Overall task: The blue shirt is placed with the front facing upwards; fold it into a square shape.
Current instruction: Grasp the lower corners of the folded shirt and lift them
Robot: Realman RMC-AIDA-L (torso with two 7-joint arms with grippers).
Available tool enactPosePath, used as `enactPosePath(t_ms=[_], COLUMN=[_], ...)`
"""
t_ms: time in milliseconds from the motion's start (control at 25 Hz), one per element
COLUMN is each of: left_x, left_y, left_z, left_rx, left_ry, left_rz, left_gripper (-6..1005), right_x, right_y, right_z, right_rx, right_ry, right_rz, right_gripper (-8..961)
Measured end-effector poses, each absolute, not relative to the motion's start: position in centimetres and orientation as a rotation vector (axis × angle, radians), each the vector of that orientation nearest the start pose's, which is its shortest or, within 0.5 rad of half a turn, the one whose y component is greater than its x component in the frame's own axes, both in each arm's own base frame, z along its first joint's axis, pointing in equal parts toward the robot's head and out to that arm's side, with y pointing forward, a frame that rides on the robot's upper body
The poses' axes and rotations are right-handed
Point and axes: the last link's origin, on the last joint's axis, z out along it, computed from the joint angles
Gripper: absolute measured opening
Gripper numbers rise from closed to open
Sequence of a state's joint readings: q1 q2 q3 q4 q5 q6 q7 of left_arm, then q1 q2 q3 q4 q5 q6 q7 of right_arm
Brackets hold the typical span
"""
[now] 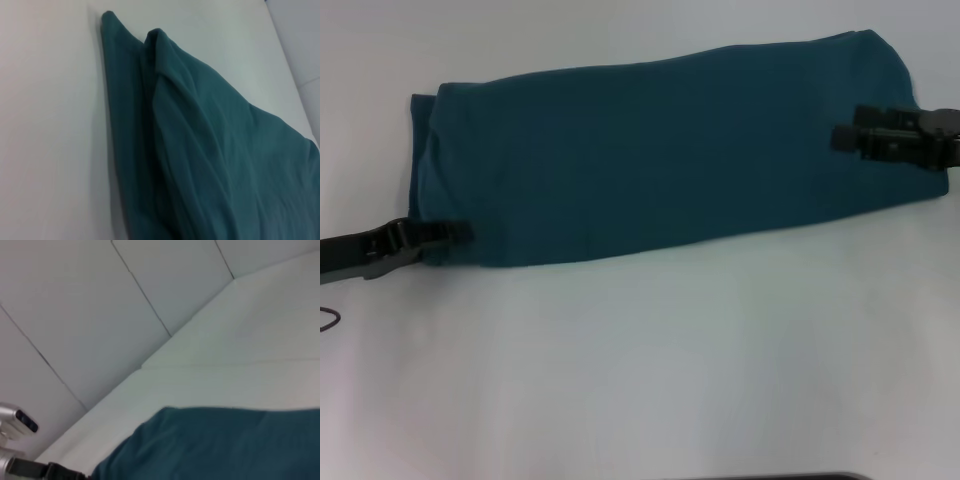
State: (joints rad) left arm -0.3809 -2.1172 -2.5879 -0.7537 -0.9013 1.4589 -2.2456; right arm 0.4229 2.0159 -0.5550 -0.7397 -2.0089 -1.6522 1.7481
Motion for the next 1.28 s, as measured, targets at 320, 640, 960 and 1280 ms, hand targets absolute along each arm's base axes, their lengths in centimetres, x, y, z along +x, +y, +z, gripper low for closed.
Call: enactPosePath(t_ms=[320, 640, 960, 1280], left_x=[-33.2, -33.4, -33.1, -32.9], left_y=[28.8, 28.7, 29.1, 29.2], left_z=[1.0, 1.2, 1.5, 1.5], left_rx=[-2.096, -2.086, -2.107, -2.117], left_ry=[-1.936, -1.936, -1.924, -1.921], left_rz=[-0.611, -0.604, -0.602, -0.610], left_gripper=[243, 38, 17, 16], right_x=[31.0, 32.5, 34.9, 35.1], right_y=[31.8, 32.0, 32.0, 33.0], right_z=[9.3, 13.2, 11.9, 11.3], right_rx=[-2.432, -2.307, -2.178, -2.122], right_ry=[1.420, 1.647, 1.685, 1.649], right_rz=[0.531, 0.239, 0.115, 0.146], right_gripper=[847, 843, 840, 836])
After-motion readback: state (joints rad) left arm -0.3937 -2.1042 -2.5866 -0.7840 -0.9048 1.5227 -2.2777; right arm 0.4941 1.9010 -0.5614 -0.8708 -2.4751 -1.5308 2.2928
